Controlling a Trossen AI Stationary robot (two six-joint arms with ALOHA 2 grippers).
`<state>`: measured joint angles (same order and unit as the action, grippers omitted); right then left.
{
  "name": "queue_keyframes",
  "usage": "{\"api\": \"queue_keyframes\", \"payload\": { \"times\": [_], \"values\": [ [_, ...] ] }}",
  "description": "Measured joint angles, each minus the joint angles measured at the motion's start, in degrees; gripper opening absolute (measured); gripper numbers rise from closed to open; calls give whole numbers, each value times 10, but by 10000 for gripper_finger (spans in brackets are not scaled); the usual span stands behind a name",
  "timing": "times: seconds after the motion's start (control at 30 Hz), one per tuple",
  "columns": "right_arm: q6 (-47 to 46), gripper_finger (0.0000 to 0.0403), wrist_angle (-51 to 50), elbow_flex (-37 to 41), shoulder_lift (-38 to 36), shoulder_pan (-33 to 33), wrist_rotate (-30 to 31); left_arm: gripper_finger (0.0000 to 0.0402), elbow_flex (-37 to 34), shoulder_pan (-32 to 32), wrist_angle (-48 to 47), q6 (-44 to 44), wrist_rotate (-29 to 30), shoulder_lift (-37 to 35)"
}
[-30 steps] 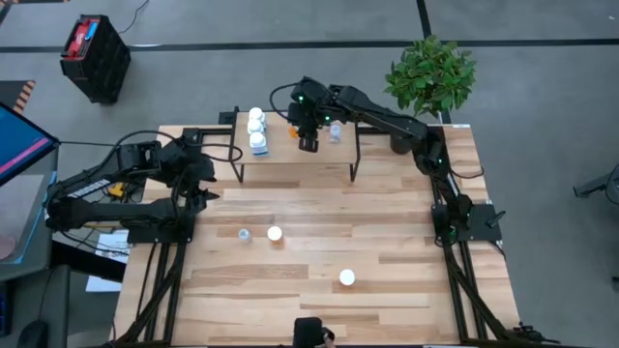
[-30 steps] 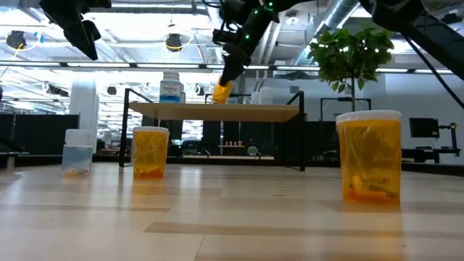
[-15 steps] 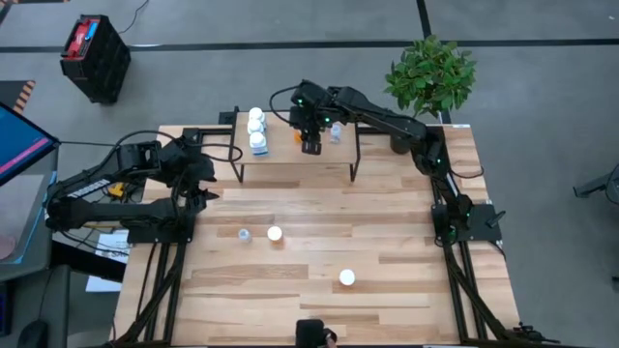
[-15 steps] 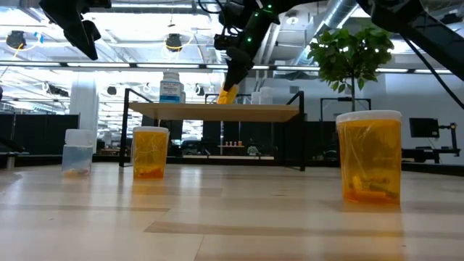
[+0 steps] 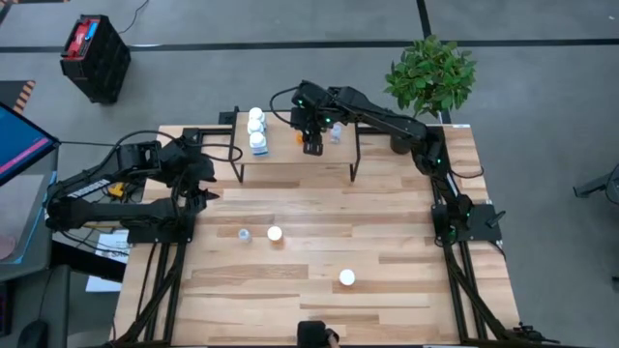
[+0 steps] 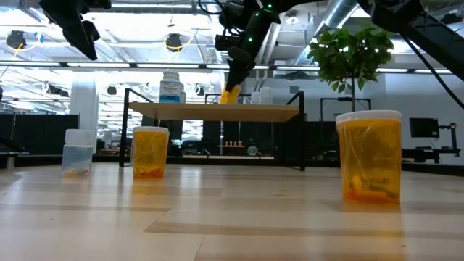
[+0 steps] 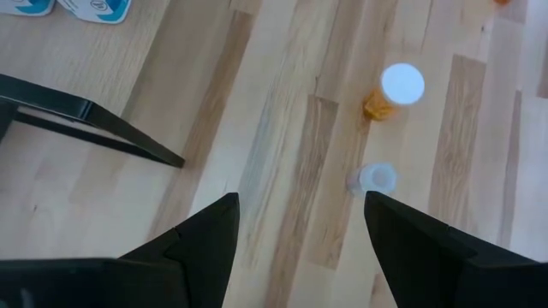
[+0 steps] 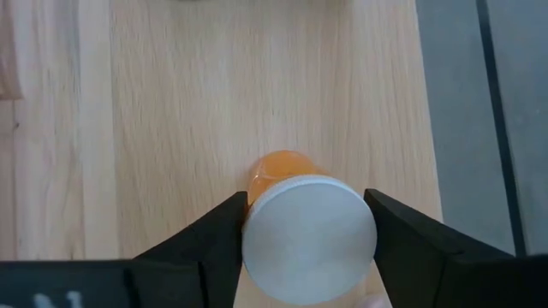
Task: Pick and place medicine bottles onto shelf by color
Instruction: Put the top right orange pill bottle on the shelf
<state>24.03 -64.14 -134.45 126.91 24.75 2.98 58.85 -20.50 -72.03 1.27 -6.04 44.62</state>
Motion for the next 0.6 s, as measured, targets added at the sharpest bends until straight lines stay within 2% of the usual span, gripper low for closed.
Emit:
{"api": "queue_keyframes", "payload": {
  "times": [0.6],
  "values": [
    [5,245,12,0,0,-1,4,238,0,0,0,-5,0,0]
  ]
}}
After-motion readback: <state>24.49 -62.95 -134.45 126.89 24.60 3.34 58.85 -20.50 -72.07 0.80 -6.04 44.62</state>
